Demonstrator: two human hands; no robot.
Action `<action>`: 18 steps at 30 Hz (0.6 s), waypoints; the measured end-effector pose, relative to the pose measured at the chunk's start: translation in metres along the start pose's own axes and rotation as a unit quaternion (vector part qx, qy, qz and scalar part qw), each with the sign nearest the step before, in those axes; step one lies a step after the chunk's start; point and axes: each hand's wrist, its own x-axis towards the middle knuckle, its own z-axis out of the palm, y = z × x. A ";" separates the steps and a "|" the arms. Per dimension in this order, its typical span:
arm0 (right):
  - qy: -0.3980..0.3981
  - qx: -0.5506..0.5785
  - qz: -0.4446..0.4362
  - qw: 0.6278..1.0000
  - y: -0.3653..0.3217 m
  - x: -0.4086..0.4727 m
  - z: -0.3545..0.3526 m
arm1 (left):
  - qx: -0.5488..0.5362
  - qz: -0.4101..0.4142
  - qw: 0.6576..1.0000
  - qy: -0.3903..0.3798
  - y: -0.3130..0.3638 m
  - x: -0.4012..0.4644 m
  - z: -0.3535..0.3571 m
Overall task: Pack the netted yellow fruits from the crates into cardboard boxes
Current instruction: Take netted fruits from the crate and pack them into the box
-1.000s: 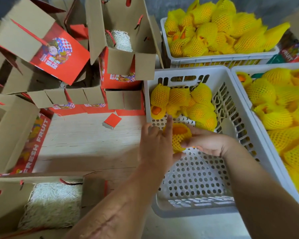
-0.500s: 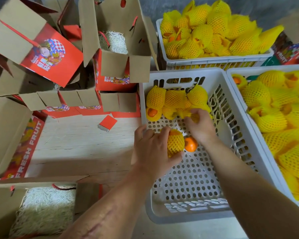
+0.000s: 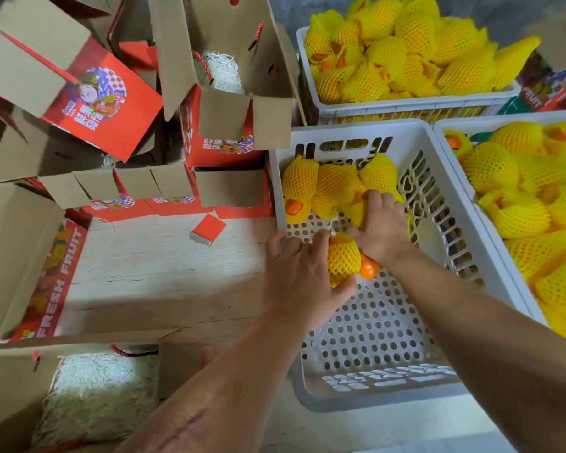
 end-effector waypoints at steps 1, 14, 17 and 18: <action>0.011 0.042 -0.012 0.999 -0.005 -0.009 -0.009 | -0.008 -0.001 1.000 0.009 0.000 0.000 0.000; 0.157 0.498 0.073 0.850 -0.179 -0.152 -0.068 | -0.671 -0.118 0.725 0.098 -0.063 -0.066 -0.065; 0.159 0.539 0.069 0.824 -0.251 -0.185 -0.049 | -0.664 -0.168 0.720 0.115 -0.127 -0.101 -0.103; 0.146 0.554 0.074 0.816 -0.275 -0.197 -0.042 | -0.669 -0.204 0.708 0.102 -0.149 -0.114 -0.111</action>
